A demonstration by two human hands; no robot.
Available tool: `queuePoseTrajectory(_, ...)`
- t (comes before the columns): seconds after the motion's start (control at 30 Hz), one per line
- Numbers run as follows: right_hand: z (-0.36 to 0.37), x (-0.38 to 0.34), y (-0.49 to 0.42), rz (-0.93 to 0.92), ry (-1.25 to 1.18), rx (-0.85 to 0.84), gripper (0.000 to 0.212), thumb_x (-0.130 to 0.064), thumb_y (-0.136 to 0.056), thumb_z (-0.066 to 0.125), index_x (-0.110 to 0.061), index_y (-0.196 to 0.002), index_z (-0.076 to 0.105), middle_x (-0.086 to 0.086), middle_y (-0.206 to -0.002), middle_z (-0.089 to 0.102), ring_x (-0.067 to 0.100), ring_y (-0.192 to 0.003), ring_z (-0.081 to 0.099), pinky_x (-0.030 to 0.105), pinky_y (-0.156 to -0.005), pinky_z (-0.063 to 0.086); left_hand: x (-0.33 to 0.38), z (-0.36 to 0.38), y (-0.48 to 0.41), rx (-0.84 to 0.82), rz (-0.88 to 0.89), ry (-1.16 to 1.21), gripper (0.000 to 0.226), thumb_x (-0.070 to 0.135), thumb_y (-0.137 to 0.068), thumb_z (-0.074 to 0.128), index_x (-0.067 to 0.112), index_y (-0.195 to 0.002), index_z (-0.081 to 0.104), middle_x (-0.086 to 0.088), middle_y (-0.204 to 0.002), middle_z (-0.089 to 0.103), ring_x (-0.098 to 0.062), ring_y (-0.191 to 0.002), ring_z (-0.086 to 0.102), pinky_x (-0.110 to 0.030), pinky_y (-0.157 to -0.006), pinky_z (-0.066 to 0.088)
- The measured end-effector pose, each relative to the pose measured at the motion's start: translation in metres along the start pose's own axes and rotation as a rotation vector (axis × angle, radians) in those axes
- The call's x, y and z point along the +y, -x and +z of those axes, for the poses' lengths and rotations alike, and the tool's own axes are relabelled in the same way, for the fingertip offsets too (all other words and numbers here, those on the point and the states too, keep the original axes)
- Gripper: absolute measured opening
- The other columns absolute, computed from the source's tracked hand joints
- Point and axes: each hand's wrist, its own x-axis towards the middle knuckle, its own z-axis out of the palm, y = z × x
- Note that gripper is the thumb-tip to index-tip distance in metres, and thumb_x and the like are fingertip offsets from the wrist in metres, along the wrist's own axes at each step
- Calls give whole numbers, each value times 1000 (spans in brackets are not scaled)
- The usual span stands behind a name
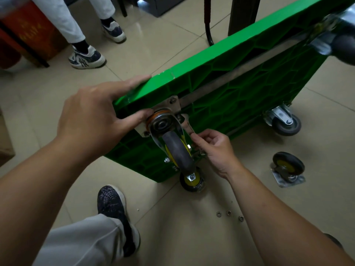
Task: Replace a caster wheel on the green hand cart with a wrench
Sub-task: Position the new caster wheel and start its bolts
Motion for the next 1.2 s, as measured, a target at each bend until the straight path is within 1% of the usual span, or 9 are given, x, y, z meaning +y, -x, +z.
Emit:
queuePoseTrajectory(0.23,8,10,-7,-75,43,162,16,-12,-80,81,-8,-82,66,-3,-71,70,8,-69,67,18,-65,52,-1,0,0,8,-2,5,64,65,-83,70,58,-143,47,7,-131,69,-23,-108,70,-50,-82,58)
queuePoseTrajectory(0.5,5,3,-9,-69,152,143,17,-15,-80,82,-9,-82,67,1,-75,70,8,-71,67,18,-66,51,3,-1,1,8,-13,-8,66,59,-82,70,59,-143,46,5,-127,72,-25,-99,70,-49,-78,58)
queuePoseTrajectory(0.63,-15,-57,-18,-233,627,84,23,-26,-75,87,-15,-79,66,-3,-73,65,2,-64,61,13,-57,46,2,-1,0,5,-21,-17,66,62,-81,68,59,-143,45,3,-128,71,-27,-102,70,-49,-79,58)
queuePoseTrajectory(0.7,-18,-100,-17,-366,985,30,32,-42,-73,85,-18,-81,67,-3,-77,66,15,-76,62,24,-66,50,3,-1,1,-2,-24,-2,67,63,-80,67,59,-143,45,4,-130,70,-27,-107,69,-50,-82,58)
queuePoseTrajectory(0.8,-1,-156,-5,-750,1507,6,36,-49,-74,79,-18,-87,68,4,-86,67,27,-89,57,35,-85,36,5,-1,0,0,-33,-3,68,66,-79,64,59,-143,44,1,-130,71,-29,-107,69,-50,-82,57)
queuePoseTrajectory(0.93,30,-187,2,-1085,1839,15,35,-45,-75,78,-15,-88,66,9,-90,72,30,-93,62,40,-91,26,8,-1,1,10,-44,-20,67,59,-81,70,58,-142,45,-2,-127,72,-33,-102,68,-47,-78,56)
queuePoseTrajectory(1.0,34,-184,5,-1120,1887,31,35,-45,-76,78,-14,-89,66,9,-90,72,30,-92,62,39,-91,24,9,-2,1,14,-47,-22,66,57,-81,73,58,-141,45,-2,-125,72,-33,-101,68,-46,-78,55)
queuePoseTrajectory(1.1,17,-176,9,-1042,1796,35,36,-49,-77,76,-17,-88,65,6,-89,71,29,-91,60,39,-90,29,10,-2,2,10,-46,-23,64,57,-82,72,58,-141,47,-2,-122,73,-33,-100,67,-45,-77,54)
queuePoseTrajectory(1.2,-19,-159,10,-722,1410,84,40,-57,-74,74,-20,-86,66,-2,-87,67,21,-90,59,34,-85,43,9,-2,2,12,-37,-35,64,57,-83,72,59,-141,47,-2,-120,74,-34,-97,67,-42,-74,53)
